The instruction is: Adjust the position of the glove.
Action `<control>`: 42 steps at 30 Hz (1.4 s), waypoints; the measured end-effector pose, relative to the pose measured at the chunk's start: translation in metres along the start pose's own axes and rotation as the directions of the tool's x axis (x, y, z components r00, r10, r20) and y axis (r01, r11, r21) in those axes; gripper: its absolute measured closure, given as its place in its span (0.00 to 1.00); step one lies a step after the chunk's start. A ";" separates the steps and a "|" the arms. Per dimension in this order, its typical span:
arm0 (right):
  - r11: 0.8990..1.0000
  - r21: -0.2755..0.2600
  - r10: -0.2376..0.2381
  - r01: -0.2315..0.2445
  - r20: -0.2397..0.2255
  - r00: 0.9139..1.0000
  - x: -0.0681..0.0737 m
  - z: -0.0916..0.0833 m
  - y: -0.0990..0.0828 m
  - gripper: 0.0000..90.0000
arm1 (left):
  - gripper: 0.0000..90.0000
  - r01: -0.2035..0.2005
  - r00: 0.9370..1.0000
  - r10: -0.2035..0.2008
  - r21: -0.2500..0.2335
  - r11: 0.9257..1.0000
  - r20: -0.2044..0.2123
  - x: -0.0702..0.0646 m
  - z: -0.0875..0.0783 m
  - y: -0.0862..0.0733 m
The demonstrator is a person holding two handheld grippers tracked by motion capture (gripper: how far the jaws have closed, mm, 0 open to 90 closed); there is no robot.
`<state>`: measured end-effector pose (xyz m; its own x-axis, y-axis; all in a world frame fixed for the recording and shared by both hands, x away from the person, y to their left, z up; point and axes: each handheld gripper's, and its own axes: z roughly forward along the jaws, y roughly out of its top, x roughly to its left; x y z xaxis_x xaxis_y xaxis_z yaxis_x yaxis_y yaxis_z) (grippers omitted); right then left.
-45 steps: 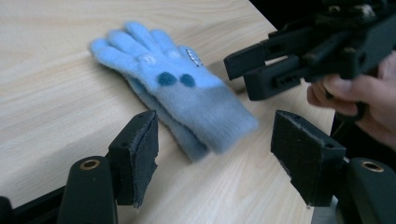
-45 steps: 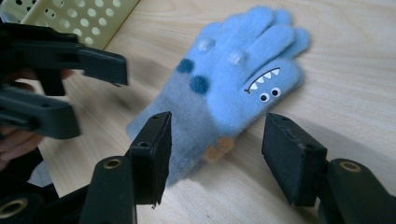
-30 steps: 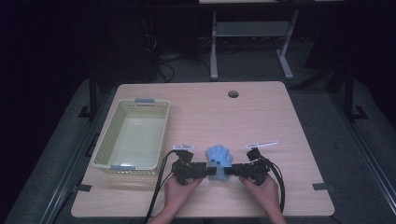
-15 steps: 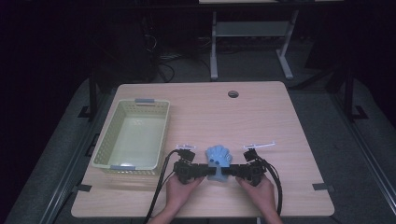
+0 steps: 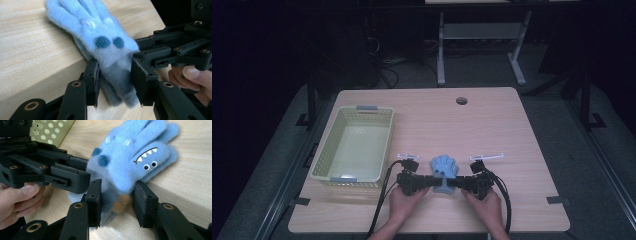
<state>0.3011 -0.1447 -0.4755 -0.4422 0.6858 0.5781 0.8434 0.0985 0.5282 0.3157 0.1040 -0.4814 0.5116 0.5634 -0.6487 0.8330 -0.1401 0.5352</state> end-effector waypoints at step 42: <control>0.997 -0.055 -0.051 0.045 -0.102 0.994 0.024 -0.017 0.017 0.87 | 0.84 0.051 0.987 -0.037 -0.081 0.995 0.156 -0.001 -0.020 0.008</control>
<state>0.2994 -0.1393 -0.4422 -0.5130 0.6029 0.6110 0.8045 0.0895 0.5872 0.3179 0.1182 -0.4655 0.5066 0.4343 -0.7448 0.8381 -0.0452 0.5437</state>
